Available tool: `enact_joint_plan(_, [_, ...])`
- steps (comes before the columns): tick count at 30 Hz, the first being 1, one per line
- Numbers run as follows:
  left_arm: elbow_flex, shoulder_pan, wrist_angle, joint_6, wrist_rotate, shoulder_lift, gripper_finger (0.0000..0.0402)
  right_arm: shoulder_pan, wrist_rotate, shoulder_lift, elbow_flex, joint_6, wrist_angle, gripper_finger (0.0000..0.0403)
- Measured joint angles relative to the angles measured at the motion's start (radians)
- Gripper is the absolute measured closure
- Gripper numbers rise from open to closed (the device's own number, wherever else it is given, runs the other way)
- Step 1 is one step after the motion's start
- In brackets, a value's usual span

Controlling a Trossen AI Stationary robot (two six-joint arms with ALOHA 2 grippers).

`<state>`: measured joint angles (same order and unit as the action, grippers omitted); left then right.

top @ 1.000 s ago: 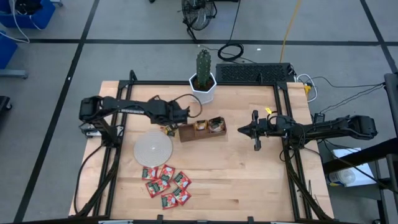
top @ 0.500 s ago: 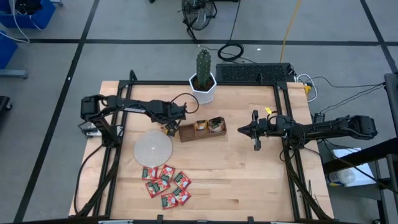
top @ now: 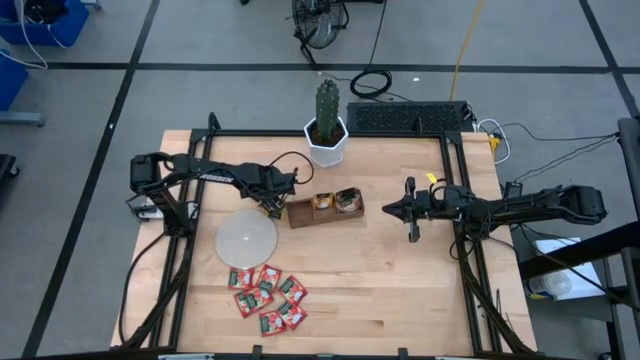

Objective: Pick & Place Tea
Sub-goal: Put the yellow tea bag into the middle section of the wooden organizer

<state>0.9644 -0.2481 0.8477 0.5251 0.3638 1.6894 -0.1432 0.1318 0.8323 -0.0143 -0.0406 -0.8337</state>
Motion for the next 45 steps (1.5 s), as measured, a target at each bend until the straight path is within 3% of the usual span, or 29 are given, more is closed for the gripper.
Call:
enact_joint_plan(9, [-0.020,0.000,-0.090,0.000,-0.005,0.000,0.0156,0.000,0.000,0.000,0.000,0.000,0.000,0.0403])
enact_joint_plan(45, [-0.020,-0.034,-0.083,0.004,-0.023,0.013,0.0207,0.000,0.000,0.000,0.000,0.000,0.000,0.0403])
